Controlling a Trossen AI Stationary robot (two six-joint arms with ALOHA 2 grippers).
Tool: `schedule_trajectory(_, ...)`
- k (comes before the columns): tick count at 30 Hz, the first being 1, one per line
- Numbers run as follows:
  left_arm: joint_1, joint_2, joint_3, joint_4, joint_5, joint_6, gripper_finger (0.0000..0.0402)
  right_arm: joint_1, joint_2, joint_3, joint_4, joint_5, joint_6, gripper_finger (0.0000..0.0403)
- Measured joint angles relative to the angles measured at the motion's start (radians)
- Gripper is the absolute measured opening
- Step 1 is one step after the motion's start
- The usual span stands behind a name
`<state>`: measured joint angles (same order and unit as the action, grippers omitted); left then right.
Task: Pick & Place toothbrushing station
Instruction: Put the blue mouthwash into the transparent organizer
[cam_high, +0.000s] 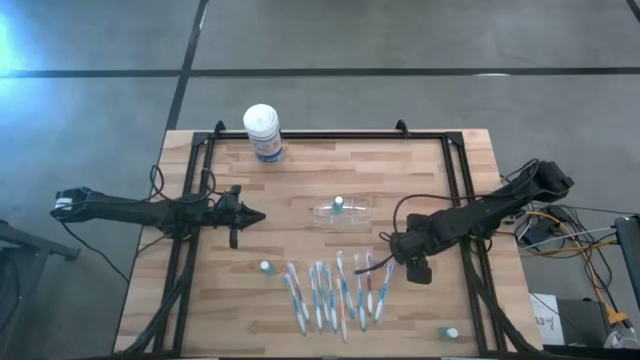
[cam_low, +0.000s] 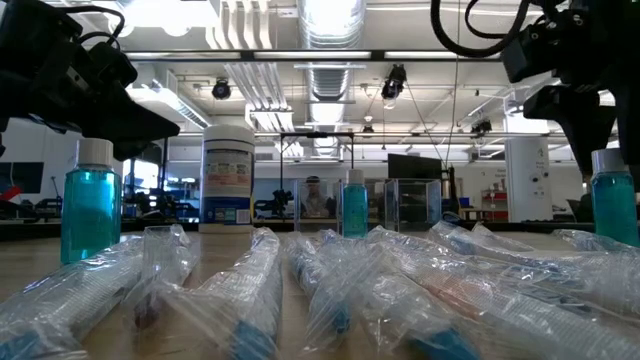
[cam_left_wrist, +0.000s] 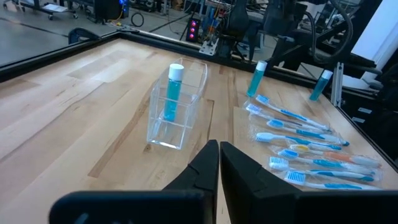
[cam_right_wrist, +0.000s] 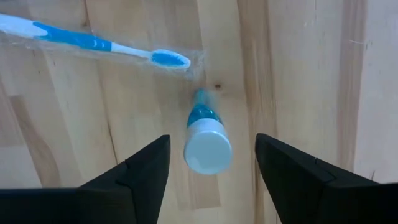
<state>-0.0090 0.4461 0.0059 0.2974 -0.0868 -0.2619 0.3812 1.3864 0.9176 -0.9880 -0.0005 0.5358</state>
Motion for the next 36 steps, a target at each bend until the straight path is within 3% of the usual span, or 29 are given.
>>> schedule_trajectory(9,0.000,0.000,0.000,0.000,0.000,0.000,0.0019,0.001,0.041,0.000,0.003,0.000,-0.011,0.0197)
schedule_trajectory(23,0.000,0.000,0.000,0.000,0.000,0.000,0.0019,0.003,0.041,0.000,0.004,0.001,-0.023,0.0091)
schedule_trajectory(32,-0.001,0.000,0.000,0.000,0.000,0.000,0.0019,0.019,0.030,0.000,0.009,0.007,-0.066,0.0090)
schedule_trajectory(36,-0.001,0.000,0.000,0.000,0.000,0.000,0.0021,0.043,-0.033,0.007,0.027,0.045,-0.081,0.0089)
